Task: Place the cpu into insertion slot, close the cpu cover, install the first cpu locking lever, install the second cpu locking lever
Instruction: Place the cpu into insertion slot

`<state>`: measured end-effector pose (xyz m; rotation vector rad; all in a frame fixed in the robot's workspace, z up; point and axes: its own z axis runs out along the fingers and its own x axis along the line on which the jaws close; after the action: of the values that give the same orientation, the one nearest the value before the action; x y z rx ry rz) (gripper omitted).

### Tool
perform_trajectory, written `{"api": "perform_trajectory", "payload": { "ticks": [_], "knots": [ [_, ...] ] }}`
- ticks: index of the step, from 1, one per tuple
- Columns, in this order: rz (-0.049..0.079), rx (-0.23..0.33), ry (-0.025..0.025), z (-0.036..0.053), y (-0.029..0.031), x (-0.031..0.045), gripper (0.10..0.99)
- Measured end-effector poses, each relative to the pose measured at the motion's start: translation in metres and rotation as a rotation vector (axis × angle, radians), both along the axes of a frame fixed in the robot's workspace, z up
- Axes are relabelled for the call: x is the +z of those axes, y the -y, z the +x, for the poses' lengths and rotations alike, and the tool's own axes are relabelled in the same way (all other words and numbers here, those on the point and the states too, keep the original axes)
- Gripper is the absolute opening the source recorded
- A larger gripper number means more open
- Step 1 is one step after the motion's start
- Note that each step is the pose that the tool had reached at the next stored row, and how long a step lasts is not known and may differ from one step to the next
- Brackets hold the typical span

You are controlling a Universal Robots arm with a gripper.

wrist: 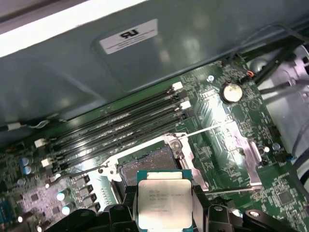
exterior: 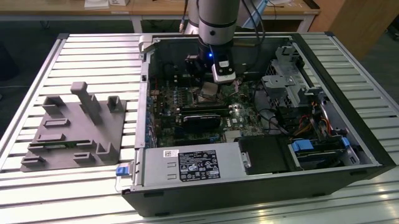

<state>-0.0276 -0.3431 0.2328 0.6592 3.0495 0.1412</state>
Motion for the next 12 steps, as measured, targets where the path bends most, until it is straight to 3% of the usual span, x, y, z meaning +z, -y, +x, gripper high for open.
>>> {"api": "perform_trajectory", "payload": {
  "ticks": [12],
  "knots": [
    [-0.001, -0.133, 0.0, 0.0, 0.0, -0.0005, 0.537]
  ]
}}
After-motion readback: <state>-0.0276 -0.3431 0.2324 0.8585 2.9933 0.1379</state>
